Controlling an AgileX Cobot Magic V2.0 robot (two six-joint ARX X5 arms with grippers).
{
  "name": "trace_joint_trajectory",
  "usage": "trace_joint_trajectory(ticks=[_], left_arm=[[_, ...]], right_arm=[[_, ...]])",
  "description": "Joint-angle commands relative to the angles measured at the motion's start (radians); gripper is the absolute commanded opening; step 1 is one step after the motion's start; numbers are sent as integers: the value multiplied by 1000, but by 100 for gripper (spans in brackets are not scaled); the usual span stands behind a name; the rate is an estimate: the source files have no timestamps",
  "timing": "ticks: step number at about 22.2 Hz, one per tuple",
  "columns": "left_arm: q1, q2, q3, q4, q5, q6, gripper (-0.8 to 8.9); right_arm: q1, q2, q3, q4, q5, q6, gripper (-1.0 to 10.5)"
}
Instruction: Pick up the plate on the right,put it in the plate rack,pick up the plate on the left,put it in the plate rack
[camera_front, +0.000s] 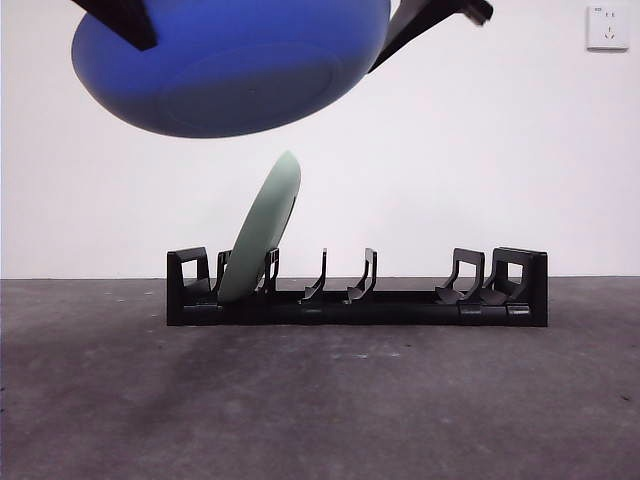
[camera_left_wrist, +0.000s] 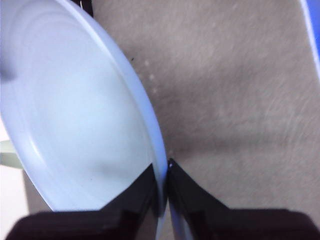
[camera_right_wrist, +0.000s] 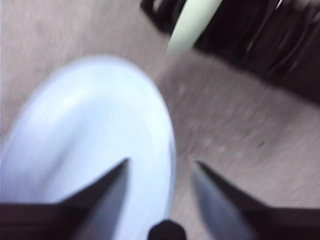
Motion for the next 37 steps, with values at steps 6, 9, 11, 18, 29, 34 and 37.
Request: trace_joint_trajectory(ticks=[6, 9, 11, 18, 29, 34, 37], left_arm=[[10, 5, -2, 303, 230, -301, -8], [54, 37, -2, 550, 318, -470, -8], [93, 82, -2, 707, 373, -569, -8], [206, 296, -2, 1091, 393, -818, -9], [299, 505, -2, 1237, 377, -906, -9], [330, 574, -1, 1265, 377, -906, -9], [350, 609, -1, 1276, 394, -906, -9]], right_arm=[[-14, -214, 138, -27, 283, -35, 379], [-13, -343, 137, -53, 326, -36, 378], [-13, -422, 137, -87, 325, -32, 378], [-12, -585, 120, -219, 312, -26, 378], [-12, -634, 101, -219, 271, -25, 378], [-12, -632, 100, -220, 223, -26, 377], [-12, -632, 96, -219, 223, -26, 377]])
